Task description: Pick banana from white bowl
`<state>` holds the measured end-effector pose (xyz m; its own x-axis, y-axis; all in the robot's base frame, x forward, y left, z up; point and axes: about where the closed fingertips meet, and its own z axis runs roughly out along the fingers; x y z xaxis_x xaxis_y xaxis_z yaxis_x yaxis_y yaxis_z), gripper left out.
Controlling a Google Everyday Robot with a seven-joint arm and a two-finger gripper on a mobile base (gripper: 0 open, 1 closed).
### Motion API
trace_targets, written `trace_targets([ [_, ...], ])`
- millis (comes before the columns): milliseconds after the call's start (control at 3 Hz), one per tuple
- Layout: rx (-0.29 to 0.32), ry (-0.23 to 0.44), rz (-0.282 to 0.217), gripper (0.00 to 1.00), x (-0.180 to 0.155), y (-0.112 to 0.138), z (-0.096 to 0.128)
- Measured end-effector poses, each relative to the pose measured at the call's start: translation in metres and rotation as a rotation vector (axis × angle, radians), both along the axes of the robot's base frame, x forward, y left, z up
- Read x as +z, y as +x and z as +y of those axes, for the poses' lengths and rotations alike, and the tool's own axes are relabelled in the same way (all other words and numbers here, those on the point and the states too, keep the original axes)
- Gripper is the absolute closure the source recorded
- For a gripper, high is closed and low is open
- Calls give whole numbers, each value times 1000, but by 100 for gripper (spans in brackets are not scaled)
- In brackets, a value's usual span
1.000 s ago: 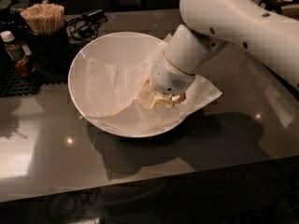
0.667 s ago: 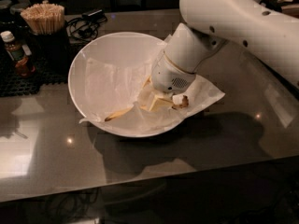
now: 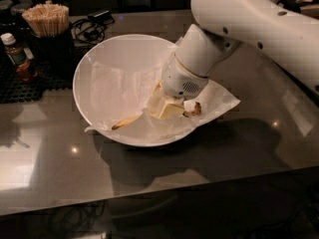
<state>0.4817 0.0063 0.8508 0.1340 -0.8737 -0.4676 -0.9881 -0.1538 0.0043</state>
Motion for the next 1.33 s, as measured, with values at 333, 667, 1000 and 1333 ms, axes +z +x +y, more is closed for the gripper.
trace_targets([
  [333, -7, -2, 9, 54, -2, 2, -1],
  [667, -15, -3, 20, 52, -3, 4, -3],
  [1000, -20, -2, 28, 46, -6, 5, -5],
  [1333, -37, 1, 57, 38, -26, 7, -8],
])
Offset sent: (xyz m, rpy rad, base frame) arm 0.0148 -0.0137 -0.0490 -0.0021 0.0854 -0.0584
